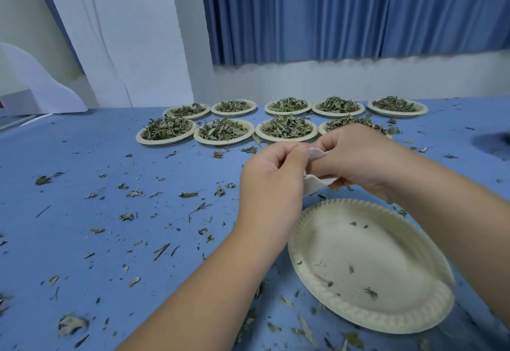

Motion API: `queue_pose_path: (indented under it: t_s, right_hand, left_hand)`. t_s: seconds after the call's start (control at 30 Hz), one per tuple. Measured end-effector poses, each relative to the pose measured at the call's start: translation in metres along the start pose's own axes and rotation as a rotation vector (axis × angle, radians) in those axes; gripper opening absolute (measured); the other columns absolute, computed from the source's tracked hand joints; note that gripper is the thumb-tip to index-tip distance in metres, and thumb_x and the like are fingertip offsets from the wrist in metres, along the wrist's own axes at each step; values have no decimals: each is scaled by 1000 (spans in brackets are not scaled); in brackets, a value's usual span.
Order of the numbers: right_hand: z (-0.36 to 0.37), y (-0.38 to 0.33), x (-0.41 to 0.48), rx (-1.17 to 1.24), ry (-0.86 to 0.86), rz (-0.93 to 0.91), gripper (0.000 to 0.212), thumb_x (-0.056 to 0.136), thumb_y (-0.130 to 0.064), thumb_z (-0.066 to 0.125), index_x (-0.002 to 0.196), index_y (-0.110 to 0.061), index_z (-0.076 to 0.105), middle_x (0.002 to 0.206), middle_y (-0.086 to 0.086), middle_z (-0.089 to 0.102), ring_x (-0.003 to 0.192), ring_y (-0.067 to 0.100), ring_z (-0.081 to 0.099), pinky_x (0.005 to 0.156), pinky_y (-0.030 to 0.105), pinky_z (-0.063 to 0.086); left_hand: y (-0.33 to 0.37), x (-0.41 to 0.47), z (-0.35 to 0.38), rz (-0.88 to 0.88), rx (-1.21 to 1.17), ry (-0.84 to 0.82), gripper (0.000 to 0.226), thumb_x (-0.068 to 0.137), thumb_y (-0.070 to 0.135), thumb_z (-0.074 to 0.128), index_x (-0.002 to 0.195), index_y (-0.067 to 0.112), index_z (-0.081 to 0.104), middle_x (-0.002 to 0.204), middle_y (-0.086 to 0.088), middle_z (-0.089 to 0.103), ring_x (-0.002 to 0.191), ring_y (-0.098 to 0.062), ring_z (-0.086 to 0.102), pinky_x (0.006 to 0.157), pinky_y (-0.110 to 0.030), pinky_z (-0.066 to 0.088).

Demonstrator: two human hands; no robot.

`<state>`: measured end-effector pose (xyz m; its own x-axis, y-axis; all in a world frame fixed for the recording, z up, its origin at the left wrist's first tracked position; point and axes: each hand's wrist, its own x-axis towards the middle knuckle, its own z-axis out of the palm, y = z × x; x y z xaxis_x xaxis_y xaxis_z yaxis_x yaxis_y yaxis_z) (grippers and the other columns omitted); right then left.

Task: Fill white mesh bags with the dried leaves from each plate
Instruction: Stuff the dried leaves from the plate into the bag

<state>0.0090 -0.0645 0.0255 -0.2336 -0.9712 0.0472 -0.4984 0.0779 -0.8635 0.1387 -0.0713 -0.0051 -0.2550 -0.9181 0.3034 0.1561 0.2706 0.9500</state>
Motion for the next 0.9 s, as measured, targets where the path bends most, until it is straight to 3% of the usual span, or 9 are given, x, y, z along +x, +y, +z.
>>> queue_pose_path:
  t_s: [0.07, 0.23, 0.3, 0.37, 0.4, 0.47, 0.57, 0.73, 0.9]
  right_hand:
    - [4, 0, 1, -83, 51, 1, 3, 72, -5, 68, 73, -2, 67, 46, -2, 57, 42, 8, 53, 41, 18, 43]
    - [10, -3, -1, -370, 121, 11, 22, 73, -1, 50, 56, -13, 57, 48, 4, 54, 43, 17, 50, 40, 15, 32]
    - [11, -1, -1, -347, 133, -7, 17, 75, -4, 55, 60, -10, 58, 52, 6, 56, 46, 19, 52, 42, 17, 35]
    - [8, -2, -1, -161, 79, -9, 4, 77, -5, 64, 75, -3, 63, 63, 10, 62, 51, 18, 58, 44, 22, 44]
    - [4, -2, -2, -54, 22, 5, 9, 78, -6, 68, 84, -1, 65, 70, 11, 66, 55, 17, 62, 46, 22, 48]
    - [-7, -5, -2, 120, -138, 50, 20, 79, -14, 74, 96, -5, 67, 82, 13, 71, 66, 19, 69, 52, 24, 53]
    - [-14, -8, -3, 191, -255, 64, 24, 85, -24, 69, 103, -8, 67, 84, 10, 72, 71, 23, 71, 56, 27, 55]
    - [-3, -4, -3, 84, -160, 57, 16, 84, -11, 67, 97, -1, 66, 78, 12, 69, 66, 21, 69, 56, 26, 54]
    - [7, -3, -1, -28, -36, 52, 15, 78, 3, 60, 91, 5, 65, 75, 16, 67, 56, 18, 65, 48, 23, 51]
  left_hand:
    - [-2, -2, 4, 0, 26, -15, 31, 93, 17, 59, 66, 26, 72, 65, 8, 65, 68, -14, 62, 82, -53, 57]
    - [-5, -3, 10, 17, 35, -53, 18, 76, 32, 57, 71, 21, 71, 65, 0, 67, 65, -21, 62, 73, -53, 57]
    - [-6, 0, 6, 35, 49, -56, 18, 83, 28, 60, 71, 21, 71, 61, 7, 64, 58, -10, 59, 65, -44, 56]
    - [-6, 3, 1, 53, 52, -23, 23, 94, 18, 58, 75, 18, 70, 56, 13, 59, 50, -4, 53, 54, -30, 49]
    - [-5, 4, -1, 58, 43, -2, 23, 96, 17, 56, 78, 16, 71, 58, 11, 61, 54, -7, 57, 55, -31, 52]
    - [-4, 5, -4, 72, 10, 24, 23, 97, 17, 54, 83, 16, 72, 65, 7, 65, 66, -18, 63, 69, -46, 57]
    - [-1, 3, -4, 66, -25, 28, 20, 96, 20, 55, 86, 16, 72, 62, 12, 61, 67, -17, 57, 80, -59, 55]
    - [2, -1, 0, 35, -24, 21, 22, 90, 25, 55, 78, 24, 73, 75, 3, 70, 83, -27, 68, 83, -56, 56]
    - [1, -1, 1, 25, 1, 23, 31, 97, 15, 55, 72, 22, 72, 76, -3, 68, 76, -23, 63, 81, -58, 55]
